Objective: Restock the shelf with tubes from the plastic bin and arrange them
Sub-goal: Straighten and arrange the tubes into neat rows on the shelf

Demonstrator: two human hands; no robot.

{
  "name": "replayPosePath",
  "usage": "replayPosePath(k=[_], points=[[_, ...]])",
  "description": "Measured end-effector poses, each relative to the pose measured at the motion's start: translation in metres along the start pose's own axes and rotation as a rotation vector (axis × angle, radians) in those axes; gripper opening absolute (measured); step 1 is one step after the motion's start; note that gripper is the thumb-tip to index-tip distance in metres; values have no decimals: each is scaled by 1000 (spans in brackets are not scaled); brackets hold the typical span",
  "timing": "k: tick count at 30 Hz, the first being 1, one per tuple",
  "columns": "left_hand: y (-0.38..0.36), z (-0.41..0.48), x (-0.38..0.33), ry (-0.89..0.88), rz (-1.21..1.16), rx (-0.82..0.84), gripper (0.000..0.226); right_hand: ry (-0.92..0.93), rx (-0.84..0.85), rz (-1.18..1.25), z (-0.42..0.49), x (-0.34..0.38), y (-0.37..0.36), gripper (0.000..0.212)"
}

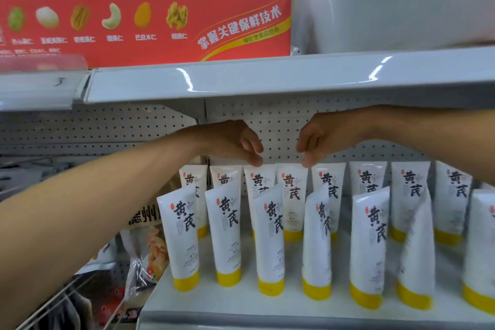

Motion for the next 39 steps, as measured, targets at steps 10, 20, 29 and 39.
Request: replayPosePath(k=[10,20,29,39], points=[[-33,54,-46,-49,152,187,36,10,49,-121,7,-29,-28,24],[-38,61,-53,-62,144,88,33,7,29,-111,5,-35,-29,26],[-41,59,-50,-51,150,105,33,-1,49,-125,7,-35,-31,27],[-32,64,-61,-74,20,62,38,-32,25,-34,-13,-54,-1,40]])
Point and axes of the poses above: each hand's wrist, its own z-axis towards the middle knuckle, its own y-axis out of the back of the hand, x = y × z, the point moved 4 cm from there along z, towards the middle knuckle, and after that the axes turned 10 degrees about -y, right-handed, at the moved point
